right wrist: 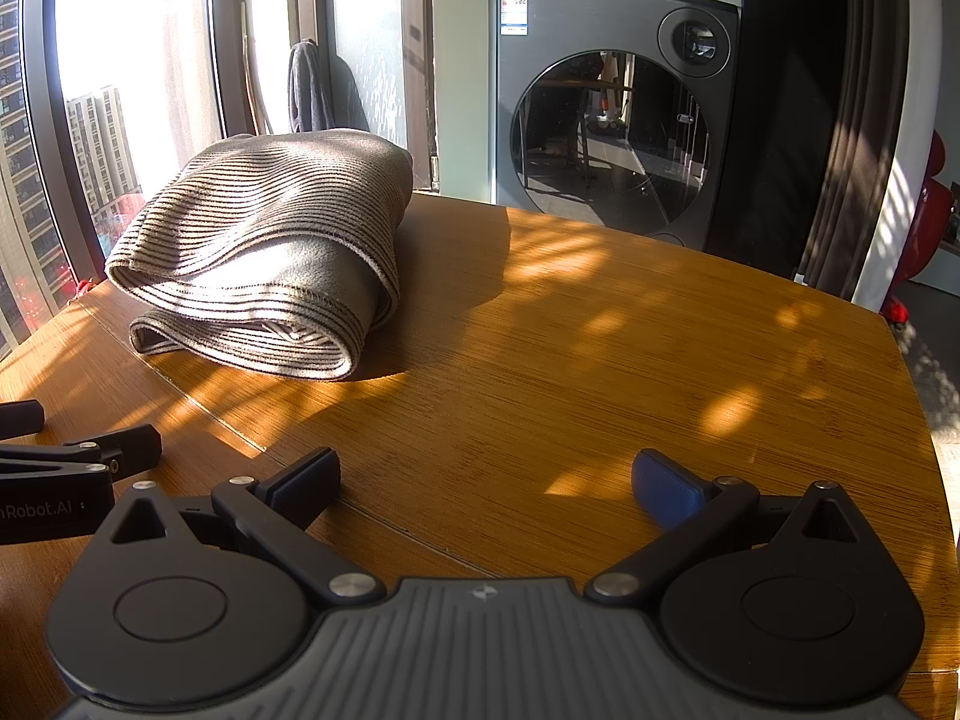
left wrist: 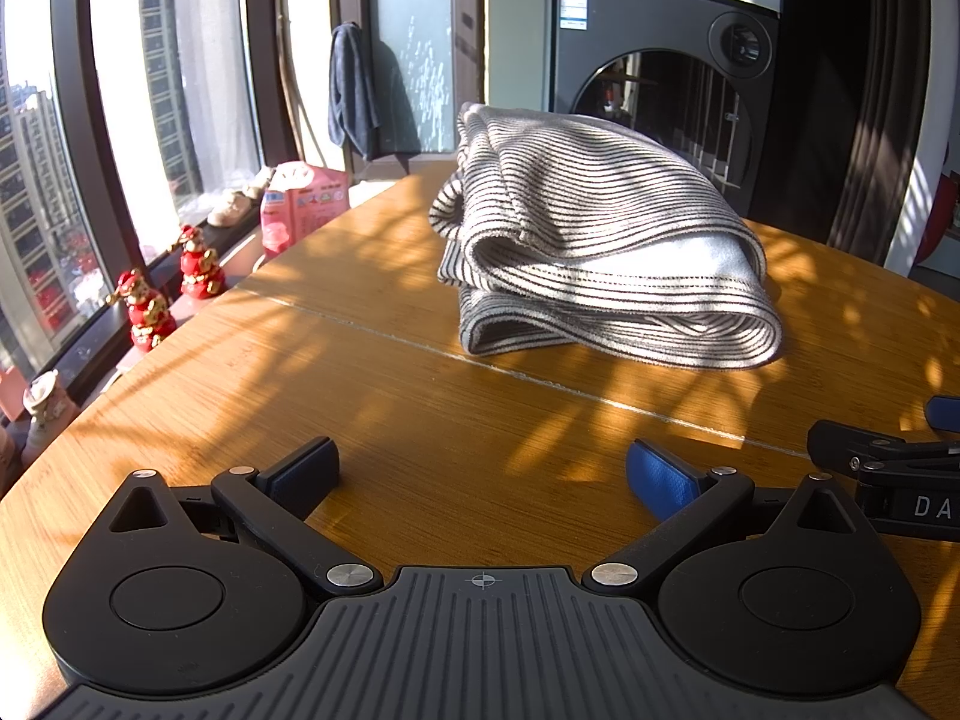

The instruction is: Fold clothes

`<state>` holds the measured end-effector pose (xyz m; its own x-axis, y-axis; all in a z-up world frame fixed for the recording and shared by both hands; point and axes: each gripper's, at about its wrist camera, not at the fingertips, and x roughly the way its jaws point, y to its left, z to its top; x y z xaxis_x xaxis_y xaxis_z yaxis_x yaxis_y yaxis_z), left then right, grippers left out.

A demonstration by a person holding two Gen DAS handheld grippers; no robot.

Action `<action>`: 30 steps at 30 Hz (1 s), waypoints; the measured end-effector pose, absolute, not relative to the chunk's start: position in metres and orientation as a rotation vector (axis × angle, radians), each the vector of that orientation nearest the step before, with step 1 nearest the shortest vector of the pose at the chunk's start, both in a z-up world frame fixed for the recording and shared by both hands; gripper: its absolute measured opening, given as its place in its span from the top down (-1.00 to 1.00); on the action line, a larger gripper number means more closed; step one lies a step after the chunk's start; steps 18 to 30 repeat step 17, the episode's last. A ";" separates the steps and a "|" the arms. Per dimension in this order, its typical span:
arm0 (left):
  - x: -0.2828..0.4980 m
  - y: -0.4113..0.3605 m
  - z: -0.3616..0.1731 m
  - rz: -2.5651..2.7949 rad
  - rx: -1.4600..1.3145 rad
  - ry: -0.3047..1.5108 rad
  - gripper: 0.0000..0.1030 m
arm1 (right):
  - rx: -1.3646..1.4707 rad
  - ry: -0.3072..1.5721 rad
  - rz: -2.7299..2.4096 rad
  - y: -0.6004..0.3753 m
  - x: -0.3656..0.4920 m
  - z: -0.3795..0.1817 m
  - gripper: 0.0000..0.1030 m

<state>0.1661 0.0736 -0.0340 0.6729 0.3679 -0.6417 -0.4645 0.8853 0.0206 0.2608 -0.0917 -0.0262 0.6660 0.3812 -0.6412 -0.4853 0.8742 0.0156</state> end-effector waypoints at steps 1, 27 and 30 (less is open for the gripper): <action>0.167 0.074 -0.034 0.454 -0.141 0.689 -1.00 | -0.162 0.685 0.491 -0.092 0.261 -0.026 -1.00; 0.149 0.090 -0.028 0.443 -0.174 0.727 -1.00 | -0.162 0.685 0.492 -0.092 0.261 -0.026 -1.00; 0.149 0.090 -0.028 0.443 -0.174 0.727 -1.00 | -0.162 0.685 0.492 -0.092 0.261 -0.026 -1.00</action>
